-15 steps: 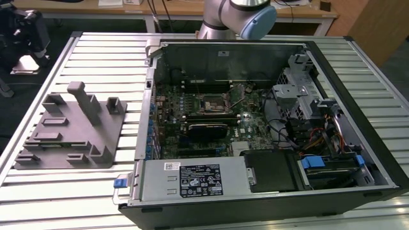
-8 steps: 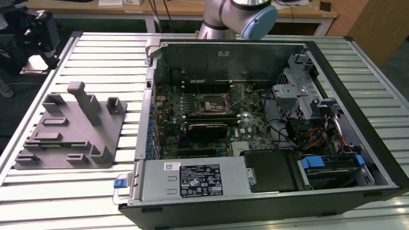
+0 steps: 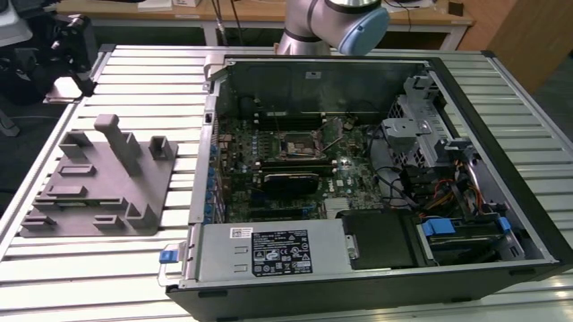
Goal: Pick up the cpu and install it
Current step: 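Pick up the cpu and move it towards the insertion slot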
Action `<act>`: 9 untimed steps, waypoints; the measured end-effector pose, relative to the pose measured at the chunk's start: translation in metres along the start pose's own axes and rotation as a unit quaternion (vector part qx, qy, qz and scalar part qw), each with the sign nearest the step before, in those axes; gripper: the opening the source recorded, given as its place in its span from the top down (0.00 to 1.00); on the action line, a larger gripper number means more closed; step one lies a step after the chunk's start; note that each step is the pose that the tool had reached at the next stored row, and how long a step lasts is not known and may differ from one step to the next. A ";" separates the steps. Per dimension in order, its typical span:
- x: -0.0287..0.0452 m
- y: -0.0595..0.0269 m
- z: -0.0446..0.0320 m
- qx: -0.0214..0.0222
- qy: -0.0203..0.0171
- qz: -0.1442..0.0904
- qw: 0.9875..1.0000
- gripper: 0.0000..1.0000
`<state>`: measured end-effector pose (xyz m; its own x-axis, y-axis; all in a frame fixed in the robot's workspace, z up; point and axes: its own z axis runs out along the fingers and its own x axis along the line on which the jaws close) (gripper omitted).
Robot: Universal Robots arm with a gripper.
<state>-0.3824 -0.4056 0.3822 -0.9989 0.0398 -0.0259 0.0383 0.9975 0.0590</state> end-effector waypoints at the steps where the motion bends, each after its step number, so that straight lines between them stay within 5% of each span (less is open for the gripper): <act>1: -0.0022 0.0001 0.0001 0.000 0.000 0.000 1.000 0.46; 9: -0.0192 0.0012 0.0005 0.000 0.000 0.000 1.000 0.46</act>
<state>-0.3632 -0.4051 0.3822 -0.9989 0.0399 -0.0259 0.0384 0.9975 0.0590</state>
